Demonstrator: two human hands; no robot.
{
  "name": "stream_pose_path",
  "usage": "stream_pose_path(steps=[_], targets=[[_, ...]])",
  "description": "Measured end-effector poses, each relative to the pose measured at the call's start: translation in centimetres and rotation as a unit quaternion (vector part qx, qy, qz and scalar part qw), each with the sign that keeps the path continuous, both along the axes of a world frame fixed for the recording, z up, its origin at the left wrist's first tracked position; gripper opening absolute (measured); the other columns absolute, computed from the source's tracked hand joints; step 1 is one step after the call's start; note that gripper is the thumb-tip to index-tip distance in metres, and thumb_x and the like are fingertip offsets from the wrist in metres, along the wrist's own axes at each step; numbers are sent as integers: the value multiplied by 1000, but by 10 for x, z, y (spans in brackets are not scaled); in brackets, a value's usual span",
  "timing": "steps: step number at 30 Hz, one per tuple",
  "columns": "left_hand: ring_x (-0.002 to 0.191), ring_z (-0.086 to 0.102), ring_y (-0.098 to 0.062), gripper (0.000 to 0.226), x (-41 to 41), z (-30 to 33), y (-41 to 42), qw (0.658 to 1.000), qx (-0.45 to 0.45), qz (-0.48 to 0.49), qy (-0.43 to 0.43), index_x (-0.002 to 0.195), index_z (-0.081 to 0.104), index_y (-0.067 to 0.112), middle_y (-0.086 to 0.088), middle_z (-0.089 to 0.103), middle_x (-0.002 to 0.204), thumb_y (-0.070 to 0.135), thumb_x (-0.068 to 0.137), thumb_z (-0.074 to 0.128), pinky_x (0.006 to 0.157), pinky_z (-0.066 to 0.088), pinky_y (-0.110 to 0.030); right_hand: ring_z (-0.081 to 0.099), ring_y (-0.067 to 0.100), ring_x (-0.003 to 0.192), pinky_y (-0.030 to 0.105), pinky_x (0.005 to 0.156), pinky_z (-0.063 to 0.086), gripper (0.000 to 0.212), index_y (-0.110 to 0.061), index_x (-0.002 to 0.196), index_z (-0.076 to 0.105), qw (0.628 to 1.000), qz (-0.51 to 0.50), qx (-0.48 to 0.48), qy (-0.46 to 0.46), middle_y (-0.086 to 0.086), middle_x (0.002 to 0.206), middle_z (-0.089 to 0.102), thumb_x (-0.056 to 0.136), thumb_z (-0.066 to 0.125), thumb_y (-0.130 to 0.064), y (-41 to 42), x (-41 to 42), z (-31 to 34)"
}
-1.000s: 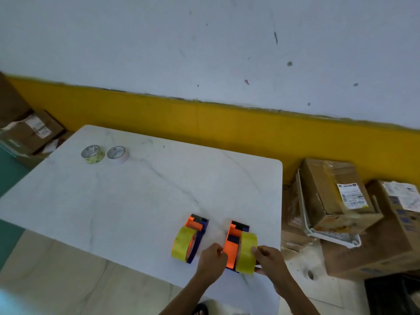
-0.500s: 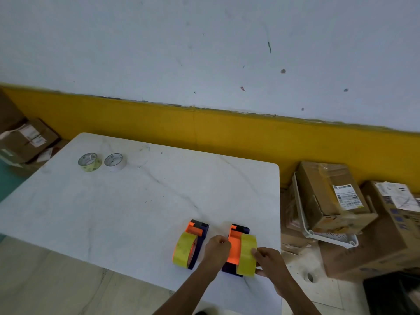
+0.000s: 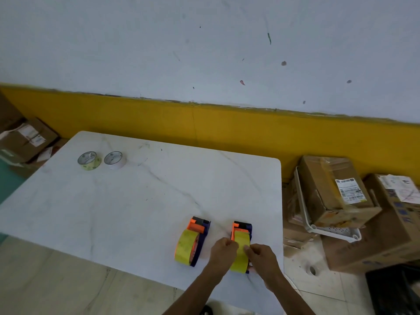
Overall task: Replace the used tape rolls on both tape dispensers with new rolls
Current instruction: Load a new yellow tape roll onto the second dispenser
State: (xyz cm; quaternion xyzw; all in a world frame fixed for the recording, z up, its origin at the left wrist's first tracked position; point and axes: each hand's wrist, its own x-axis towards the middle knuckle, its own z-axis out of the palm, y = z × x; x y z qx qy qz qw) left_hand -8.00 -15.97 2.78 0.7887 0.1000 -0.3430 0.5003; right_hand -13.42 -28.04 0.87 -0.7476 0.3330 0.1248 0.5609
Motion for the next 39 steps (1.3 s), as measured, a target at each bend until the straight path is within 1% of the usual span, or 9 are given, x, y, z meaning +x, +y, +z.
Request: stream_pose_path(steps=[2, 5, 11, 16, 20, 25, 29, 35, 39], targets=[[69, 48, -11, 20, -2, -7, 2, 1000, 11, -21, -16, 94, 64, 7, 1, 54, 78, 20, 86, 50, 60, 40, -24, 62, 31, 64, 48, 76, 58, 39, -9, 59, 60, 1000, 0, -4, -1, 6, 56, 51, 94, 60, -28, 5, 1, 2], [63, 45, -8, 12, -2, -9, 6, 996, 32, -61, -52, 87, 59, 11, 4, 51, 74, 20, 86, 52, 54, 37, -18, 69, 34, 79, 46, 78, 59, 36, 0, 78, 69, 1000, 10, -3, 7, 18, 73, 66, 93, 61, -31, 5, 3, 4], [61, 44, -10, 13, 0, -9, 8, 991, 61, -92, -76, 83, 55, 11, 3, 50, 72, 23, 85, 54, 54, 36, -21, 56, 18, 91, 26, 79, 40, 23, -11, 111, 66, 976, 123, -171, -53, 8, 103, 66, 91, 59, -21, -22, 41, 18], [57, 45, -9, 14, 1, -10, 8, 990, 71, -88, -86, 86, 59, 7, 4, 49, 68, 20, 86, 56, 53, 38, -20, 63, 27, 89, 34, 73, 47, 20, -2, 94, 69, 900, 378, -216, -2, 12, 93, 68, 87, 52, -9, -27, 86, 19], [57, 46, -10, 24, 1, -10, 8, 991, 75, -74, -81, 93, 64, 1, 1, 53, 70, 22, 84, 56, 51, 38, -21, 56, 24, 76, 28, 63, 36, 23, 3, 85, 68, 872, 431, -230, 30, 13, 89, 66, 82, 45, 2, -31, 103, 12], [59, 48, -14, 26, 1, -11, 8, 992, 72, -71, -75, 91, 63, 0, -1, 53, 70, 24, 83, 57, 52, 39, -23, 39, 8, 57, 22, 52, 29, 35, -25, 57, 44, 844, 471, -253, 27, -4, 65, 49, 85, 46, -4, -33, 108, 10], [55, 44, -11, 19, 1, -12, 6, 992, 76, -72, -76, 80, 58, 9, 1, 49, 65, 27, 84, 56, 49, 35, -21, 43, 15, 66, 31, 59, 33, 19, -2, 73, 64, 856, 438, -274, -7, 9, 74, 57, 84, 54, -14, -41, 106, -8], [53, 43, -9, 37, -4, -15, 3, 990, 83, -78, -86, 70, 50, 19, 4, 46, 61, 54, 80, 58, 53, 38, -24, 36, 17, 85, 25, 59, 32, 22, -14, 85, 77, 840, 441, -315, -22, -3, 81, 40, 90, 60, -28, -44, 110, -15], [67, 60, -13, 52, -6, -11, -1, 974, 155, -120, -113, 86, 57, 21, 3, 61, 77, 70, 69, 54, 57, 46, -27, 48, 15, 69, 18, 51, 30, 19, -14, 87, 79, 838, 476, -265, 10, -13, 63, 44, 86, 61, -17, -46, 119, -20]])
